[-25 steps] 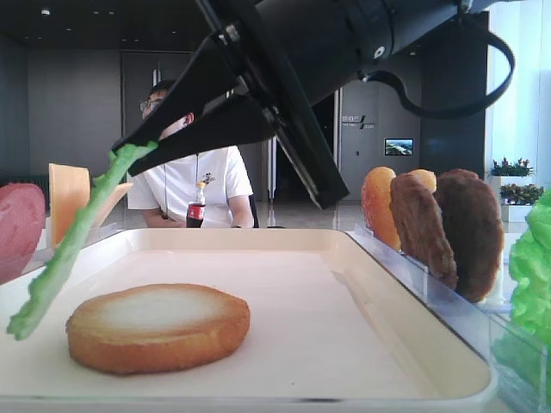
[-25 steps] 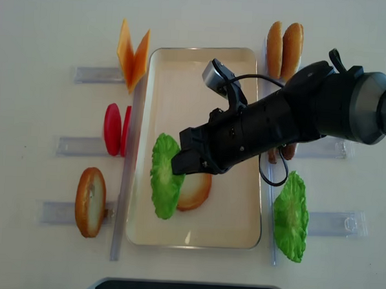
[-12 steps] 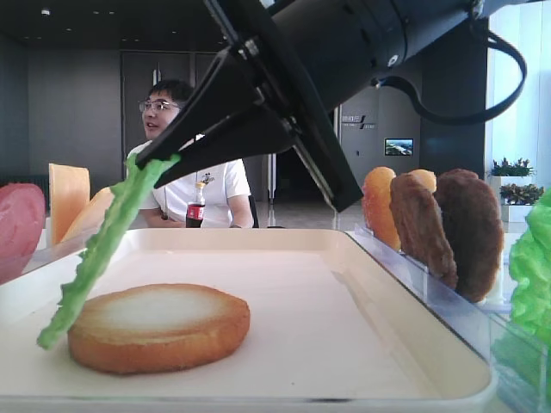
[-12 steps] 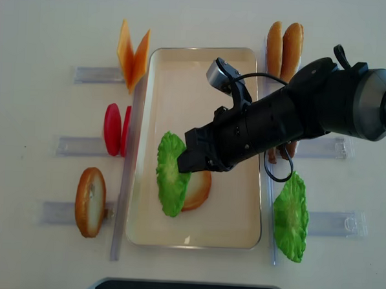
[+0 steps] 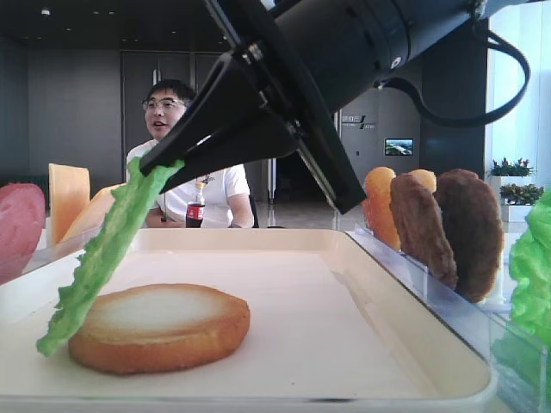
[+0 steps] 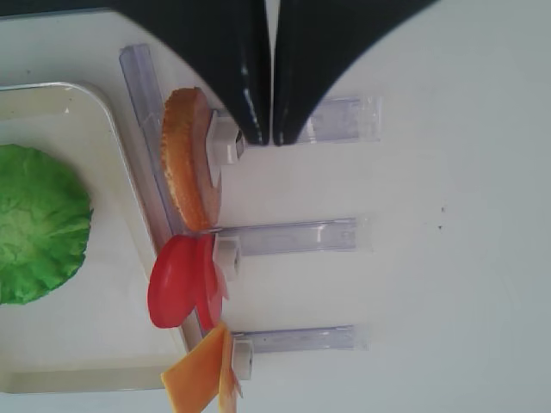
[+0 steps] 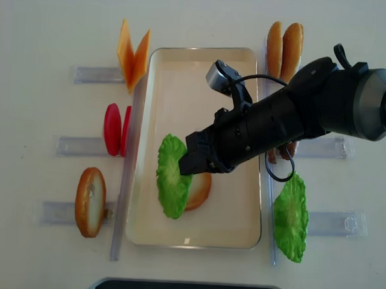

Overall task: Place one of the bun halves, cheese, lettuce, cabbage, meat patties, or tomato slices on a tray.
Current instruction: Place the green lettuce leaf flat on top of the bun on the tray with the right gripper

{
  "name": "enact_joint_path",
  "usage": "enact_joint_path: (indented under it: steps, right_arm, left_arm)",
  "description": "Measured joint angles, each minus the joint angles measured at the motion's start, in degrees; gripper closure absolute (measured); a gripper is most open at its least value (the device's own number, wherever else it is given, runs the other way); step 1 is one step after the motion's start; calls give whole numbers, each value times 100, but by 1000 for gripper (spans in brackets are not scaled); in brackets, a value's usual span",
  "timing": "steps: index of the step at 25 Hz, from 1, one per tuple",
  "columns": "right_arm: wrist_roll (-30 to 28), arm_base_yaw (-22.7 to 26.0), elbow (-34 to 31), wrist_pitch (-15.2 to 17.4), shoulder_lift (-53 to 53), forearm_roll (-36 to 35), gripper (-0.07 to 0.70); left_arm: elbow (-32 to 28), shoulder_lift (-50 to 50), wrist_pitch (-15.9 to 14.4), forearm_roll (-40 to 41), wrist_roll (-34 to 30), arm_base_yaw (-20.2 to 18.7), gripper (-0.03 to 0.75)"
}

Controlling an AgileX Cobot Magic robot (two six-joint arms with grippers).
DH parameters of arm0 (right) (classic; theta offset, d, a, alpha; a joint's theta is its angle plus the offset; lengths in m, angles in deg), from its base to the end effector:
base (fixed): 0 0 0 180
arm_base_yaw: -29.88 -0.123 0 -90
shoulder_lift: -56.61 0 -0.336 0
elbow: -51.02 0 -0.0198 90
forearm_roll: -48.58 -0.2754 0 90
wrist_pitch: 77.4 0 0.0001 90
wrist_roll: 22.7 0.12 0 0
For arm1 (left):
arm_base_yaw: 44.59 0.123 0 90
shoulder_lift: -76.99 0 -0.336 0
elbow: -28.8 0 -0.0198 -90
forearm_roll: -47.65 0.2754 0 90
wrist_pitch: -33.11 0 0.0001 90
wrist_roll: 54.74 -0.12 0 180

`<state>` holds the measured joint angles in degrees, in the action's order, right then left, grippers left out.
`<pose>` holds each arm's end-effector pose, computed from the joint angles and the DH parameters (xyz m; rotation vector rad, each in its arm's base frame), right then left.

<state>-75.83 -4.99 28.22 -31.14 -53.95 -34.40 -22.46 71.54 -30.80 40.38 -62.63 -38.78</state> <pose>0.2665 0.2907 0.1983 -0.5748 2.5621 1.4179 -0.0110 -0.0148 0.2621 0.0477 2.0977 -0.0094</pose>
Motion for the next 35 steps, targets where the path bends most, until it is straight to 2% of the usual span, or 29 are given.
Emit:
enact_joint_path:
  steps: [11,29,35]
  right_arm:
    - [-11,192,0,-43,0,142,588]
    - [-5,194,0,-207,0,592,588]
    - [0,194,0,-225,0,608,554]
  left_arm:
    - [0,0,0,0,0,0,715]
    - [0,0,0,0,0,0,715]
    - [0,0,0,0,0,0,715]
